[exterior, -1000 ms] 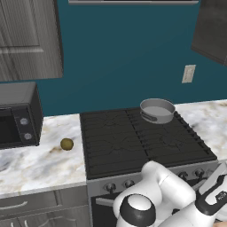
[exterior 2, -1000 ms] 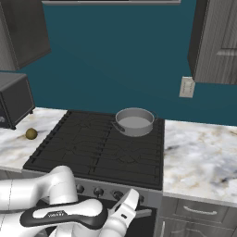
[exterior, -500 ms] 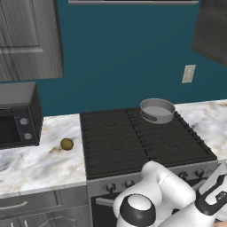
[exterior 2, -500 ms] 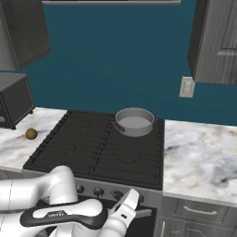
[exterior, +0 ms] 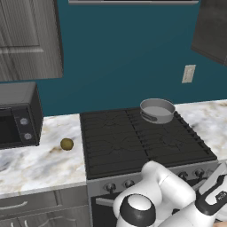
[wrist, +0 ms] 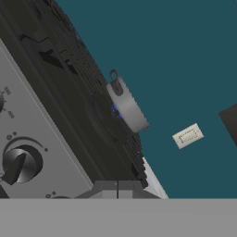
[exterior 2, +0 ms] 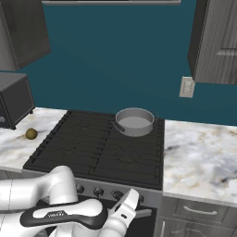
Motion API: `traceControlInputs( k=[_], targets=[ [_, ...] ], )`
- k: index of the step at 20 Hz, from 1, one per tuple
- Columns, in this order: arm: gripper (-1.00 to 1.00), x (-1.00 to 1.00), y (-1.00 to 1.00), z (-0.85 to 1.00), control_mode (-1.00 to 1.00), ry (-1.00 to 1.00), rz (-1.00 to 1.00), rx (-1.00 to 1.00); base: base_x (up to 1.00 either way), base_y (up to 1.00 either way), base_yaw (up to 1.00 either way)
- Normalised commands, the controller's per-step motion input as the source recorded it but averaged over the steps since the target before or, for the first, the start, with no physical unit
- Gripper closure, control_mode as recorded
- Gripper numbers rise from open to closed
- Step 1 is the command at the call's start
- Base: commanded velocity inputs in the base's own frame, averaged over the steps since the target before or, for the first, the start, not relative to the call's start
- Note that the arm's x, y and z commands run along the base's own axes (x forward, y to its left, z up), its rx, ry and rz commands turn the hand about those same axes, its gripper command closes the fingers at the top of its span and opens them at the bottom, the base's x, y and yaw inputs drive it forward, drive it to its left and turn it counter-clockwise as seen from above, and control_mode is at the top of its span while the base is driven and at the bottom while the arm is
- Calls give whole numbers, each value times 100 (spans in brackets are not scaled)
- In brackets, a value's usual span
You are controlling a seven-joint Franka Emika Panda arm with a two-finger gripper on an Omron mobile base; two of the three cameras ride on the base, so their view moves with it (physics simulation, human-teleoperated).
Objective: Turn on the burner for the pot on the stove. Wait thirty seconds for the pot to heat up. Then add the potato to the pot.
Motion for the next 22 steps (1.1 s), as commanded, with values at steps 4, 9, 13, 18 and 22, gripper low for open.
traceControlInputs(
  k=[4, 9, 13, 18, 22],
  targets=[
    [100, 0, 0, 0, -100, 0, 0, 0, 0, 0, 0],
    [100, 0, 0, 0, -100, 0, 0, 0, 0, 0, 0],
    [100, 0, 0, 0, -100, 0, 0, 0, 0, 0, 0],
    [100, 0, 0, 0, -100, 0, 0, 0, 0, 0, 0],
    [100, 0, 0, 0, -100, 0, 0, 0, 0, 0, 0]
  ],
)
